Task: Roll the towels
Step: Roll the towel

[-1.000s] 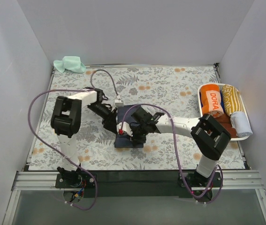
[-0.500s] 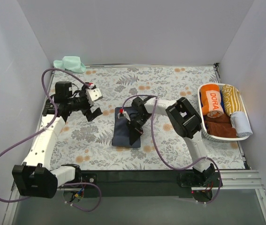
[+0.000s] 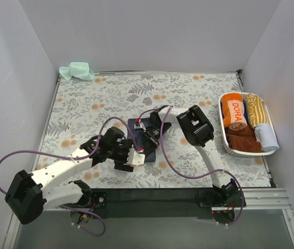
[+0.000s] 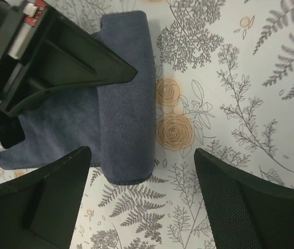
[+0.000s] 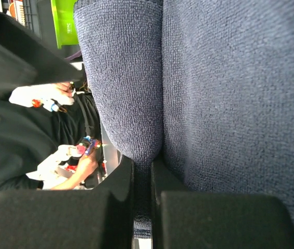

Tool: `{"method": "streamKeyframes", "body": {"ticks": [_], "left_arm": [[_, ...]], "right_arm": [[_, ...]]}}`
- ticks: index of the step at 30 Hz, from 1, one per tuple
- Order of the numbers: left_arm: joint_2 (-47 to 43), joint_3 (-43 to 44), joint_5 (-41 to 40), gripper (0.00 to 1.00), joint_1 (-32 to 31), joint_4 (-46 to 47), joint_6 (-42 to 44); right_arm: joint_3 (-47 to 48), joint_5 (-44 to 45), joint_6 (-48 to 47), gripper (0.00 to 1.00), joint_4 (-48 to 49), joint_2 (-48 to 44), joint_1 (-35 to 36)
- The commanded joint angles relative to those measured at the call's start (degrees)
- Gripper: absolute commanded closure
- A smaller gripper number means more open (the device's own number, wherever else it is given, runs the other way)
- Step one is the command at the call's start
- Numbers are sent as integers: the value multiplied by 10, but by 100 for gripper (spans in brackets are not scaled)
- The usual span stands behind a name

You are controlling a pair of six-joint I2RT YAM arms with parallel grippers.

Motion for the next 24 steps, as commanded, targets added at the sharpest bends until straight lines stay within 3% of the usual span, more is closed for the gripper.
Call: {"method": "streamKeyframes", "body": {"ticks": [1,8,13,20,22,24], "left_arm": [[21,-32,-86,27,-46,91,33],[87,-88,-129,34,-98,212,74],[153,-102,-171,49,-106,247,90],[162,-121,-186,56,-108,283,97],[179,-111,-183,74,-108,273,89],[201,-95,-174,99,-108,227,66]], "right_arm": [[-5,148,-32,99,29,51,-2],[8,160,-22,99,30,68,-4],[8,168,-21,99,28,59,-4],[11,182,-23,99,27,60,-4],[16,189,-22,99,25,60,-3],[16,198,-20,89,23,48,-5]]}}
